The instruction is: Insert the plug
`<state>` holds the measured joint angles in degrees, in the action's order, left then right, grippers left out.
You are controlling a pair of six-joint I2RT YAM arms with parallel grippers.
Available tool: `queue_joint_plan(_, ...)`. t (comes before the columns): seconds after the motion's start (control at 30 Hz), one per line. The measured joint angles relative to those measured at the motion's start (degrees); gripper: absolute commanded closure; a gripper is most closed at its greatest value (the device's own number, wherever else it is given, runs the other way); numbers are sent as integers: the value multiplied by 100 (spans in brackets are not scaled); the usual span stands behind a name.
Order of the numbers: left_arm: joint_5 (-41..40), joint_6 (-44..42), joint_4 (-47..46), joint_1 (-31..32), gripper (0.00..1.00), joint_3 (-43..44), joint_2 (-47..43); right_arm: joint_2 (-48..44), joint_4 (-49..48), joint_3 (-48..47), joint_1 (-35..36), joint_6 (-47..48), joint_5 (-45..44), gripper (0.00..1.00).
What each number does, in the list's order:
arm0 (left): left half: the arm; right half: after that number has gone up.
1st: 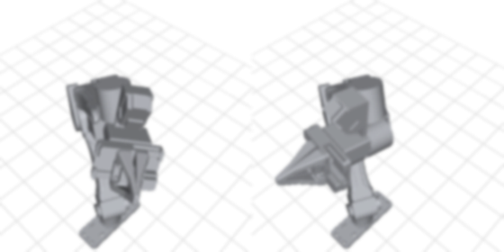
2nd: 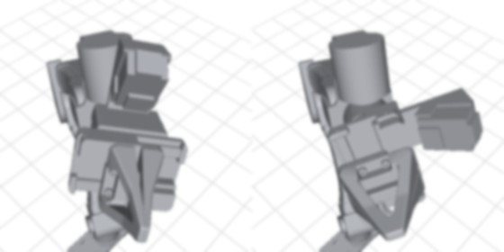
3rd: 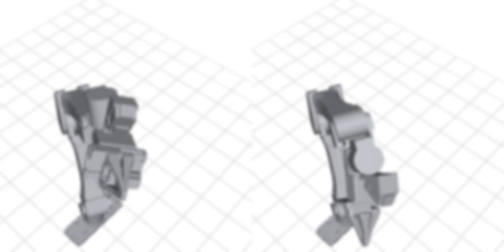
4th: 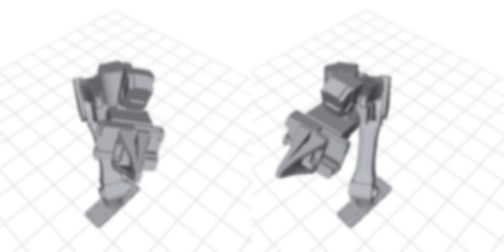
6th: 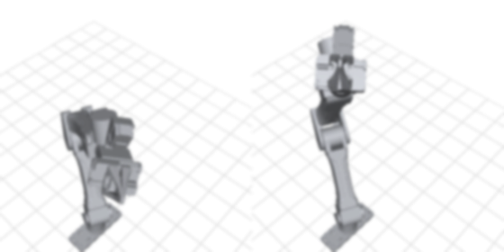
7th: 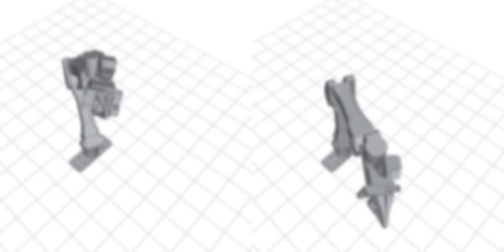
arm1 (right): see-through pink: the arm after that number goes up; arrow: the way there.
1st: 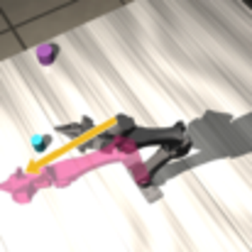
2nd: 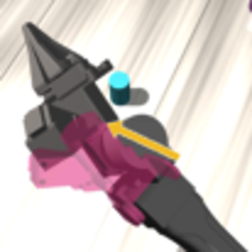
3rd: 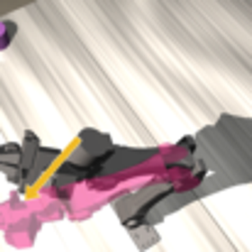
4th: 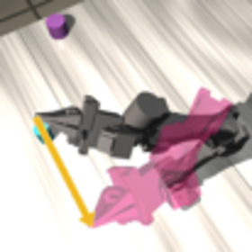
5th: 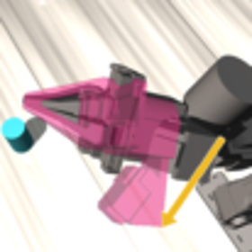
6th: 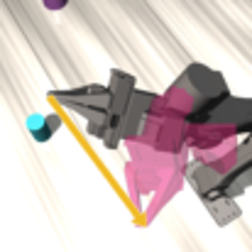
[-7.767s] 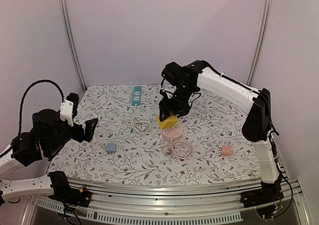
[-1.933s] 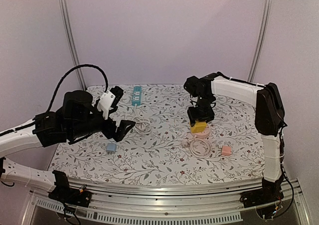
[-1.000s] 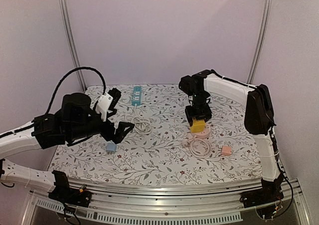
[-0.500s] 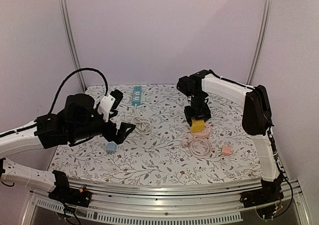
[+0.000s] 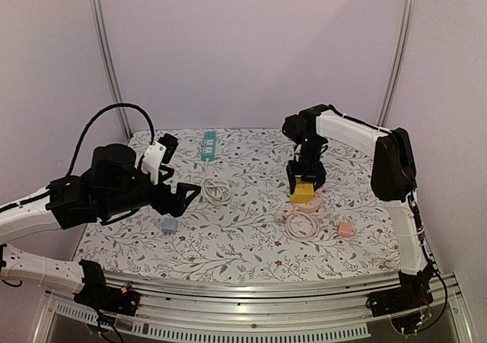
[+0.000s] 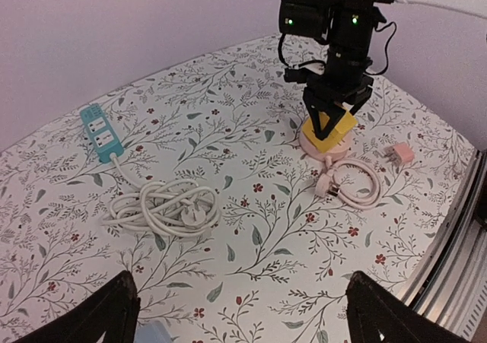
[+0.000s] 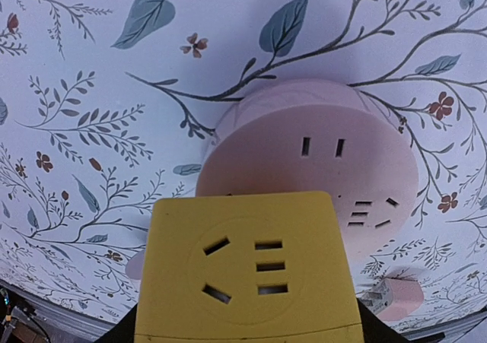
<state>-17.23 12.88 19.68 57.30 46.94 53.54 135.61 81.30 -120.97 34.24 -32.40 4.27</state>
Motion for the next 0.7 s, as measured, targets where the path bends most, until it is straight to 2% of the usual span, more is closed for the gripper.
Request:
queue_joint_plan(0.13,-63,170,42,24,6,-79,-212,0,-9,57,-107,-85,337,100)
queue_joint_plan(0.33,-216,278,232,74,6,-125,-345,0,-11,68,-87,-116,295,99)
queue_joint_plan(0.4,-275,308,269,85,7,-125,-350,0,-9,68,-87,-114,295,92)
queue_joint_plan(0.53,-341,372,302,111,7,-125,-378,0,2,42,-92,-103,299,67)
queue_joint_plan(0.7,-409,435,306,151,6,-125,-358,-20,22,11,-105,-79,326,59)
